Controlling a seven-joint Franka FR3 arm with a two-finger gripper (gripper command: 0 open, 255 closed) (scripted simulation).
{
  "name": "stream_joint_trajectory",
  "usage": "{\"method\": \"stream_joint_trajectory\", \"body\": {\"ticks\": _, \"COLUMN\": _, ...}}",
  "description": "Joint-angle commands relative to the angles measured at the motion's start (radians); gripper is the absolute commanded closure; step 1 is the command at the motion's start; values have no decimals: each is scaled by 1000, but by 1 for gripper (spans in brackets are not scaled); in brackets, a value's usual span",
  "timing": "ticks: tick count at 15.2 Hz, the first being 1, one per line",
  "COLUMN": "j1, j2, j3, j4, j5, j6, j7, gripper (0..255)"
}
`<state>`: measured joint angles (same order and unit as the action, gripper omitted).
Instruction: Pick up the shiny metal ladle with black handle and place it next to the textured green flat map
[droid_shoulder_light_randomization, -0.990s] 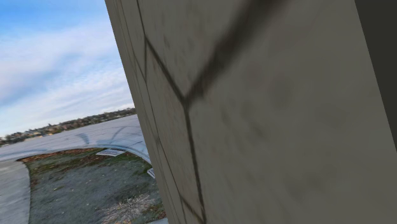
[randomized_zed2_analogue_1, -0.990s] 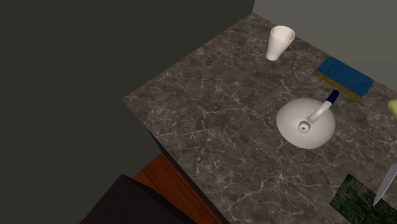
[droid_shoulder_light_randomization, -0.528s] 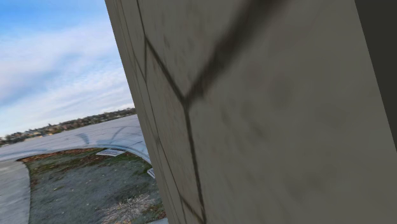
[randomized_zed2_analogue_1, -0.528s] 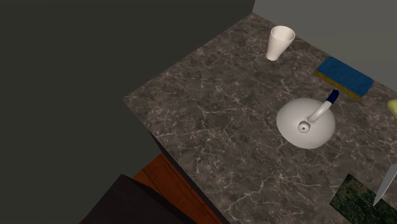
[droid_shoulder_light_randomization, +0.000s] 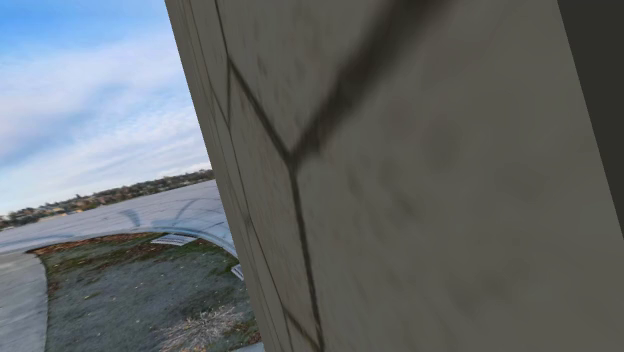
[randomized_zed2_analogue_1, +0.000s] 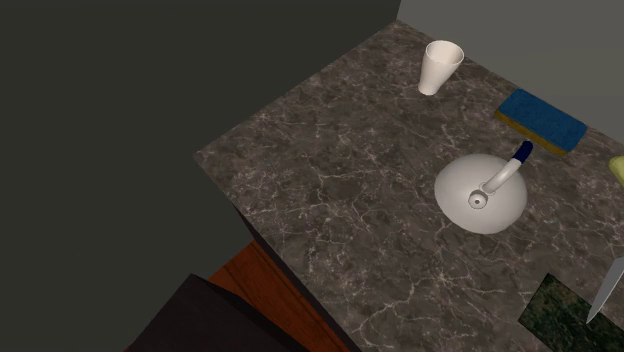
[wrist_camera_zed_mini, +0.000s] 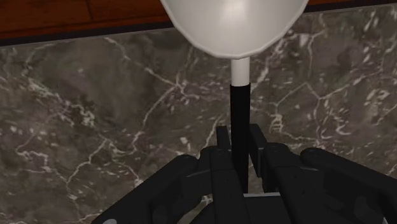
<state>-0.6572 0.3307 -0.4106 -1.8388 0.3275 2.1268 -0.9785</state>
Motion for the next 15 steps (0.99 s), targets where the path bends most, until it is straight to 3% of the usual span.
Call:
{"method": "stream_joint_trajectory", "body": {"ticks": 1, "j1": -2, "j2": 12, "j3": 4, "j4": -14, "j5": 10, "j6": 24, "j7": -9, "gripper": 255}}
{"method": "stream_joint_trajectory", "body": {"ticks": 10, "j1": -3, "j2": 19, "j3": 6, "j4": -18, "j5": 15, "j6": 35, "j7": -13, "gripper": 255}}
{"method": "stream_joint_trajectory", "body": {"ticks": 11, "j1": -3, "j2": 19, "j3": 6, "j4": -18, "j5": 15, "j6": 35, "j7": -13, "gripper": 0}}
{"method": "stream_joint_trajectory", "body": {"ticks": 15, "j1": -3, "j2": 19, "j3": 6, "j4": -18, "j5": 15, "j6": 35, "j7": -13, "gripper": 0}}
